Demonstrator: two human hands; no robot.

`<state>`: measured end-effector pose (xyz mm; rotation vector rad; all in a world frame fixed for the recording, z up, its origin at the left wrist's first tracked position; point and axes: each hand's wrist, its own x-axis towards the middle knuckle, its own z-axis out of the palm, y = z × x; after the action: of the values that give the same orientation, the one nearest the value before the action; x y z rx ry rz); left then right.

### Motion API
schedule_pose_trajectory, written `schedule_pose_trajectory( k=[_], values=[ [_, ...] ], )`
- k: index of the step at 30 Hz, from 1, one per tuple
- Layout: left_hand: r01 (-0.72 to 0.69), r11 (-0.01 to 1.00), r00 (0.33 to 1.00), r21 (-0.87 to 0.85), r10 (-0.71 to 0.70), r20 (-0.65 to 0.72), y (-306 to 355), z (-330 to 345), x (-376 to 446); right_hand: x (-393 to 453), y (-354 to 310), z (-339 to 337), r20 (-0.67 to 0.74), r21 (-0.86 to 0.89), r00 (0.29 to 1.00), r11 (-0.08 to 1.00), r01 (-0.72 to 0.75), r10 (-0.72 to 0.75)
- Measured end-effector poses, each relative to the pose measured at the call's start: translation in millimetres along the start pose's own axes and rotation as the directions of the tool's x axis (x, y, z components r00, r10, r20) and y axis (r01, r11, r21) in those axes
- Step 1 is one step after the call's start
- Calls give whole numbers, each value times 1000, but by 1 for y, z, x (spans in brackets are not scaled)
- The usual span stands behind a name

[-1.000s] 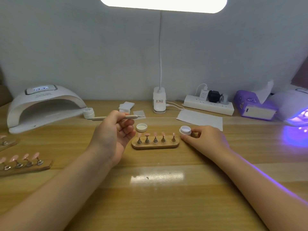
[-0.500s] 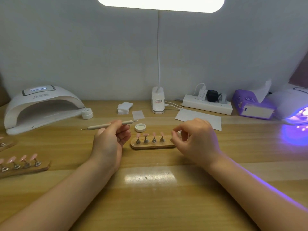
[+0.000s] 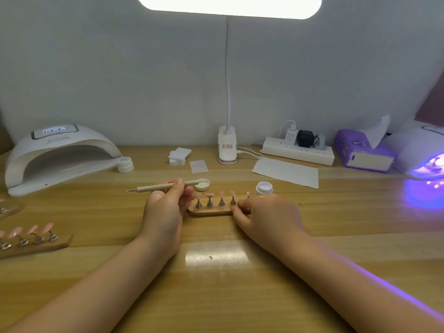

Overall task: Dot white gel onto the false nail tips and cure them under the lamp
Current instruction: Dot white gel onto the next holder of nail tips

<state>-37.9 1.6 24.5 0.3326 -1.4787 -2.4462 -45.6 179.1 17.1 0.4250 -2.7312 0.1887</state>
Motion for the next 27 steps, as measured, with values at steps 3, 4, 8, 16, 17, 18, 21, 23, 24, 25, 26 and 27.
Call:
schedule_pose_trajectory(
  k=[3, 4, 8, 16, 17, 18, 21, 23, 24, 25, 26, 27],
  values=[
    [16, 1000, 1000, -24, -16, 14, 2, 0, -1, 1, -1, -1, 9, -68, 1000, 998, 14, -14],
    [27, 999, 1000, -33, -27, 14, 2, 0, -1, 1, -2, -2, 8, -98, 1000, 995, 23, -22],
    [90, 992, 996, -86, -89, 17, 2, 0, -1, 3, 0, -3, 19, -158, 999, 986, 48, -46],
    [113, 986, 994, -119, -110, 26, 1, 0, 1, 7, 2, 3, -16, -39, 1000, 999, -2, 2],
    [110, 987, 994, -118, -108, 27, 1, 0, 1, 7, 2, 3, -24, -18, 1000, 1000, -2, 2],
    [107, 987, 994, -117, -105, 26, 1, 0, 1, 7, 2, 3, -28, -3, 1000, 1000, -2, 2],
    [104, 988, 994, -111, -101, 27, 1, 0, 1, 9, 2, 4, -15, 19, 1000, 1000, -13, 13],
    [101, 989, 995, -105, -98, 32, 1, 0, 1, 10, 3, 4, -19, 21, 1000, 1000, -19, 19],
    [100, 990, 995, -102, -97, 34, 1, 0, 1, 10, 4, 4, -26, 14, 999, 1000, -18, 18],
    [100, 990, 995, -99, -97, 36, 1, 0, 1, 10, 5, 4, -31, 15, 999, 1000, -18, 18],
    [100, 990, 995, -96, -97, 38, 1, 0, 1, 10, 5, 4, -31, 28, 999, 999, -17, 18],
    [101, 990, 994, -94, -97, 40, 1, 0, 1, 10, 6, 3, -31, 44, 999, 999, -11, 12]
  ],
)
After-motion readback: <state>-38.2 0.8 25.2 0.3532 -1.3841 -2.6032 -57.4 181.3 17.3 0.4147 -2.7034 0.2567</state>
